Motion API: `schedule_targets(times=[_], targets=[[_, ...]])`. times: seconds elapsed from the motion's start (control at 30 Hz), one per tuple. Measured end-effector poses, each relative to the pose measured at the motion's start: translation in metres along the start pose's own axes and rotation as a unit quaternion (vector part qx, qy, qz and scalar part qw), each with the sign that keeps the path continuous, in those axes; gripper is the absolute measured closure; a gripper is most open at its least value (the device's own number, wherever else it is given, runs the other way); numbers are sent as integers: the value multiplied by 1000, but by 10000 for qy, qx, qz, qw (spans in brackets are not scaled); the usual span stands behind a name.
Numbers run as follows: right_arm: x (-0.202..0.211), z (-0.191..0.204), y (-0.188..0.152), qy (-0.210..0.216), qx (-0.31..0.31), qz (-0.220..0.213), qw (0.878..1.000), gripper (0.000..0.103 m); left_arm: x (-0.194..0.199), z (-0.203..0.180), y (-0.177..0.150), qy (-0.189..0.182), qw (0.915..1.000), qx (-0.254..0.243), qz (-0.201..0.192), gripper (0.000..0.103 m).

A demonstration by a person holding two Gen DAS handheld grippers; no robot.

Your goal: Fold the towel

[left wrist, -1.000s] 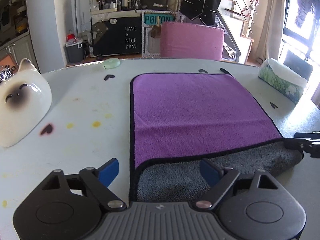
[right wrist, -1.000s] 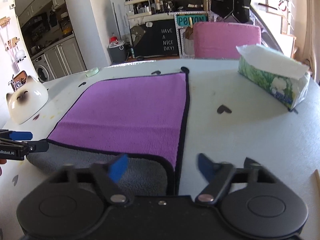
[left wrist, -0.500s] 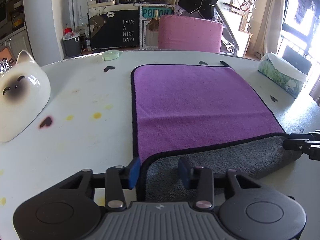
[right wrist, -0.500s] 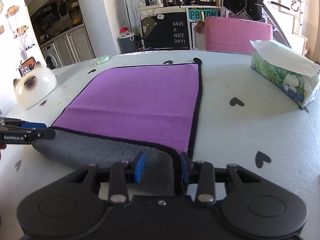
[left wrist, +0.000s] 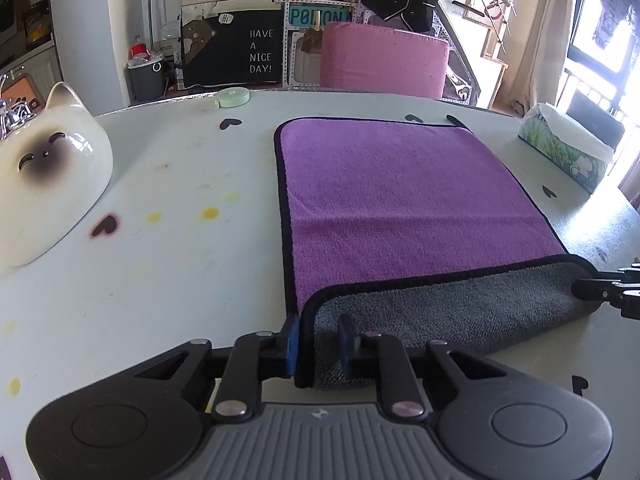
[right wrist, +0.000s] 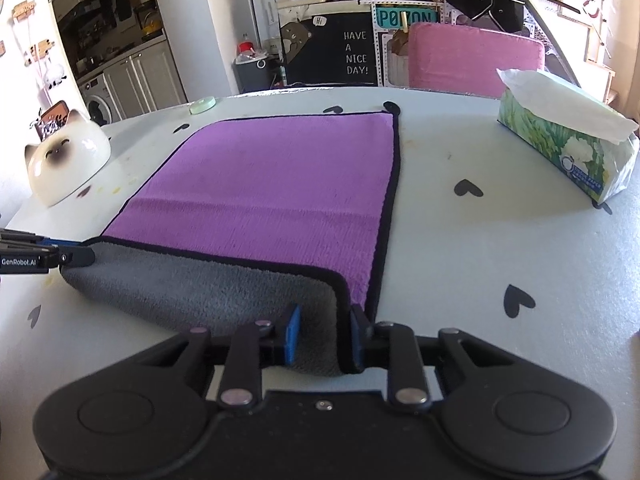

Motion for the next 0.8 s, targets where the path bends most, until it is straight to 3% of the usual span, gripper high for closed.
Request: schedule_targets(times=[0.2, 0.4, 0.8], targets=[[3, -1, -2, -23, -8, 118, 9999, 82, 3, 2, -4, -23, 10000, -19, 27, 91], [2, -3, 0, -7, -222, 98, 9997, 98, 6, 1, -1, 0, 10000, -46, -26, 97], [7, -2, 9, -77, -156, 38, 9998, 99, 14, 3, 19, 42, 9997, -50, -235, 97]])
Point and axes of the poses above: each gripper's, at about its wrist camera, not at the fingertips, and x roughly against the way its jaws point, z to its left, y to its top, the point moved 8 cm from there along -x, roughly the way its jaws point, and after that the axes turned 15 degrees about y, right-handed, at the moved point
